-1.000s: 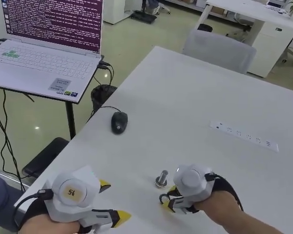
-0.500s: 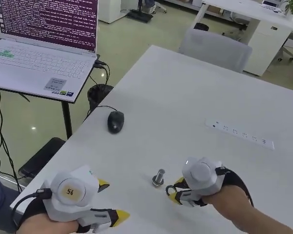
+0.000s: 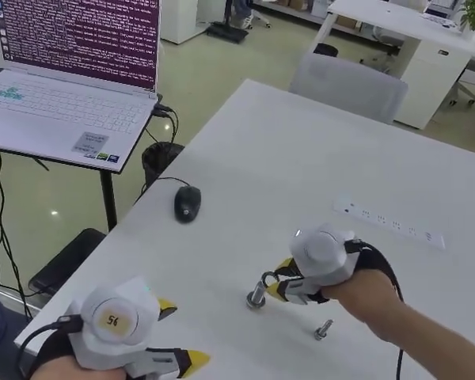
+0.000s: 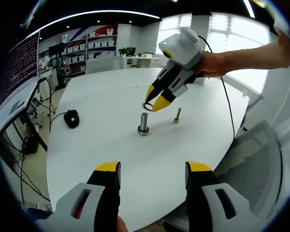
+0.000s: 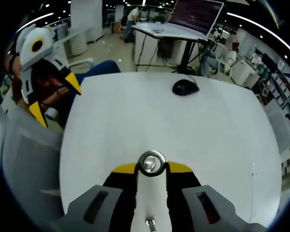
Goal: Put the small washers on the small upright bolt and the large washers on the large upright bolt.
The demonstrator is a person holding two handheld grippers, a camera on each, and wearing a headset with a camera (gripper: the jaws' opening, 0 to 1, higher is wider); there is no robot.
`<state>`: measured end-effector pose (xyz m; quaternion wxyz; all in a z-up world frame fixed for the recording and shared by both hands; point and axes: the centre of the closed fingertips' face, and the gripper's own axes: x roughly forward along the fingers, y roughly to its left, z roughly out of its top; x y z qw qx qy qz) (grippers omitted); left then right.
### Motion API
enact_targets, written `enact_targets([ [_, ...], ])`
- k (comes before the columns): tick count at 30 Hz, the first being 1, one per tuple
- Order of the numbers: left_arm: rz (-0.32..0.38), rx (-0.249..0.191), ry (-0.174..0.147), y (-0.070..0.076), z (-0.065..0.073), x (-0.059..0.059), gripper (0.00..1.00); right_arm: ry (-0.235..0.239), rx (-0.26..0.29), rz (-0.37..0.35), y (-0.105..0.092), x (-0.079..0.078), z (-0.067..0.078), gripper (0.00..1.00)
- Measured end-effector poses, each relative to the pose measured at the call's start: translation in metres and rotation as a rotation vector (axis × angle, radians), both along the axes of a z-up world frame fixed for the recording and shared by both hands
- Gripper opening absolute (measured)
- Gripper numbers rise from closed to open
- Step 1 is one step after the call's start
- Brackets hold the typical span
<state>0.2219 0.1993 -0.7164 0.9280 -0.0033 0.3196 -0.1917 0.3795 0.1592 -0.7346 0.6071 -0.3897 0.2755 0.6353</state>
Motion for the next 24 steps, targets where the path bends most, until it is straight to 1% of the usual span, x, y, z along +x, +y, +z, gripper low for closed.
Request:
enact_targets([
  [6, 0.005, 0.000, 0.002, 0.002, 0.000, -0.001, 0.53, 0.016, -0.029, 0.020, 0.006, -0.001, -0.007, 0.23],
  [13, 0.007, 0.001, 0.003, 0.003, -0.001, -0.001, 0.53, 0.032, -0.059, 0.027, 0.005, 0.000, -0.016, 0.23],
  [24, 0.006, 0.001, 0.003, 0.004, -0.001, 0.000, 0.53, 0.040, -0.081, 0.032, 0.004, -0.002, -0.023, 0.23],
])
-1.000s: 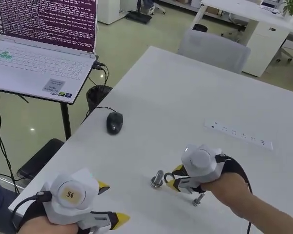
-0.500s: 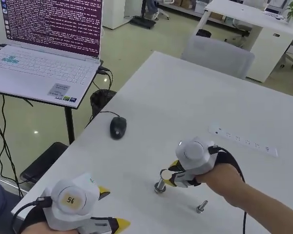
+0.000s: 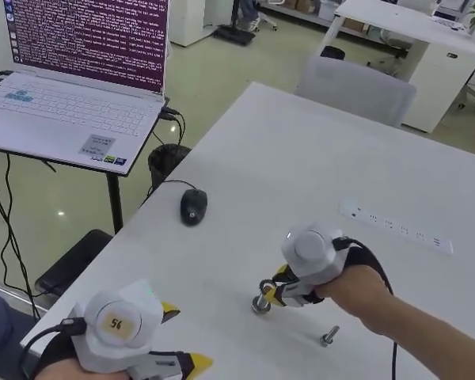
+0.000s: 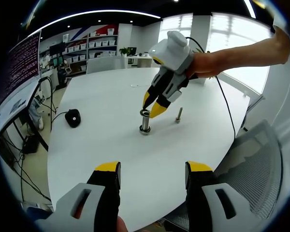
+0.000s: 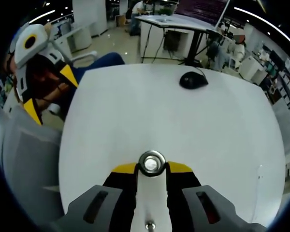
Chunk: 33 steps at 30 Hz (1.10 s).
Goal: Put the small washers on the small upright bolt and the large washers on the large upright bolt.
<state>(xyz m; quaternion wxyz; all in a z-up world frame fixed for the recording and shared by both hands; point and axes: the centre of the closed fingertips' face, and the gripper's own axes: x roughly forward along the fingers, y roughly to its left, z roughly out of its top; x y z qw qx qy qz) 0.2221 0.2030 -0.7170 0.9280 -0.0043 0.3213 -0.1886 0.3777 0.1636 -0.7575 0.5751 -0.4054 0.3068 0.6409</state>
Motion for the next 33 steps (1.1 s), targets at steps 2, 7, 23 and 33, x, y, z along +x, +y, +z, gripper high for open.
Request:
enact_targets([
  [2, 0.000, 0.000, 0.001, 0.000, 0.000, 0.000, 0.53, 0.007, -0.006, -0.001, 0.000, 0.000, -0.003, 0.23],
  [7, 0.003, 0.002, 0.005, 0.002, -0.001, -0.001, 0.53, 0.013, -0.012, -0.001, 0.000, -0.001, -0.006, 0.23],
  [23, 0.008, 0.002, 0.005, 0.005, -0.001, 0.000, 0.53, 0.030, -0.059, -0.019, 0.000, -0.001, -0.036, 0.23],
  [33, 0.016, 0.003, 0.009, 0.009, -0.003, -0.002, 0.53, 0.042, -0.075, -0.044, 0.000, -0.002, -0.050, 0.24],
])
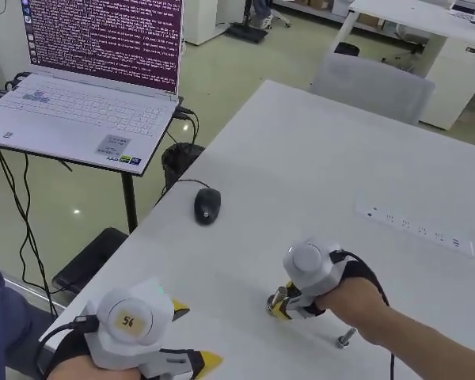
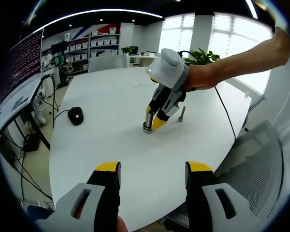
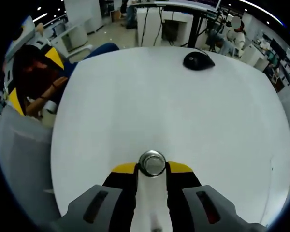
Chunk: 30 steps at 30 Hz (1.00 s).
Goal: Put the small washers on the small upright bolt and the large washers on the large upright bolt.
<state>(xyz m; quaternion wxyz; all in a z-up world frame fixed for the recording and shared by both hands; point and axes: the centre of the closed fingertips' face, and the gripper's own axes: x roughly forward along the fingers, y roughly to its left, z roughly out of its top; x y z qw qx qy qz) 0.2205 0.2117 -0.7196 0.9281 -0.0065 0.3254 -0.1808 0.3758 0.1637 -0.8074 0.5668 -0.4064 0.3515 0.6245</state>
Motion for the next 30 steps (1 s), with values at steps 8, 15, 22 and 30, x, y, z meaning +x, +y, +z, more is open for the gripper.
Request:
enact_targets([
  [8, 0.001, 0.001, -0.004, 0.001, 0.002, 0.002, 0.53, 0.009, -0.005, -0.015, -0.001, -0.001, -0.002, 0.24],
  [15, 0.007, 0.001, -0.010, 0.002, 0.003, 0.001, 0.53, 0.020, 0.021, -0.080, -0.008, -0.005, 0.003, 0.23],
  [22, -0.010, -0.002, -0.007, -0.005, 0.000, -0.001, 0.53, 0.035, 0.034, -0.140, -0.031, -0.028, 0.001, 0.25],
  [30, -0.029, -0.006, -0.007, -0.012, -0.001, 0.004, 0.53, 0.087, 0.097, -0.231, -0.056, -0.065, -0.001, 0.29],
])
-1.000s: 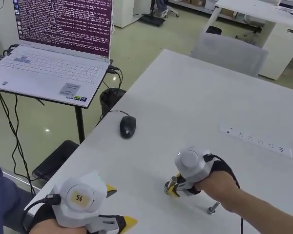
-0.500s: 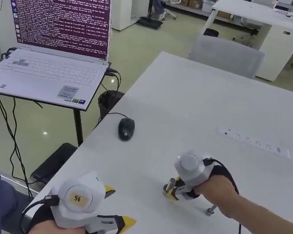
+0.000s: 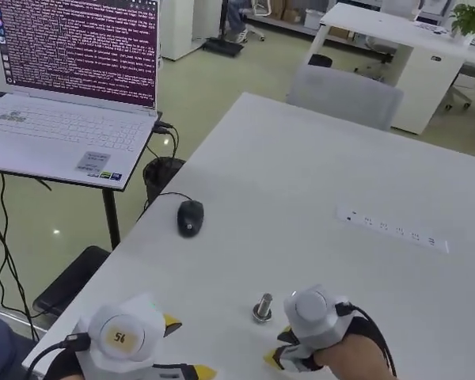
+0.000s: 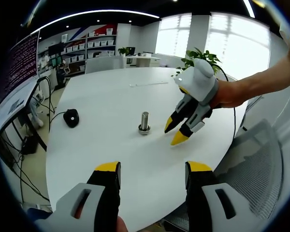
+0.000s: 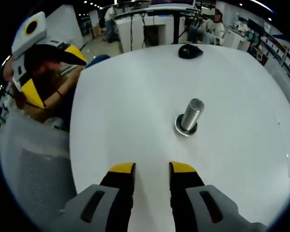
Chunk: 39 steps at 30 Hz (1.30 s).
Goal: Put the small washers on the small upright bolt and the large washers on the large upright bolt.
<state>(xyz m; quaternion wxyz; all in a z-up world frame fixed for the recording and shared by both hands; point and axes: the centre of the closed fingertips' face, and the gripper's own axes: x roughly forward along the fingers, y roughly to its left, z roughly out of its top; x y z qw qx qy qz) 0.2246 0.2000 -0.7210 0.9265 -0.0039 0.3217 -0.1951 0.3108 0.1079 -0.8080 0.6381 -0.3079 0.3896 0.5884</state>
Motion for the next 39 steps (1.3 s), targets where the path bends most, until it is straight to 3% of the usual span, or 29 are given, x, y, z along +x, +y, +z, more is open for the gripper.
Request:
enact_targets([
  [8, -0.010, -0.011, 0.006, -0.005, -0.003, 0.008, 0.53, 0.031, 0.095, -0.133, -0.038, -0.015, 0.003, 0.32],
  [14, -0.020, -0.013, 0.010, -0.008, -0.006, 0.015, 0.53, 0.070, 0.176, -0.293, -0.079, -0.020, 0.005, 0.33],
  [20, -0.030, -0.008, 0.012, -0.009, -0.005, 0.018, 0.53, 0.036, 0.243, -0.420, -0.119, -0.013, 0.017, 0.36],
  [24, -0.026, -0.007, 0.013, -0.008, -0.004, 0.021, 0.53, 0.016, 0.274, -0.458, -0.136, -0.009, 0.024, 0.40],
  [28, -0.025, -0.003, 0.011, -0.006, -0.001, 0.024, 0.54, -0.010, 0.326, -0.522, -0.147, -0.001, 0.036, 0.47],
  [39, -0.030, 0.018, -0.004, -0.002, 0.009, 0.031, 0.55, -0.034, 0.390, -0.562, -0.155, 0.006, 0.053, 0.54],
])
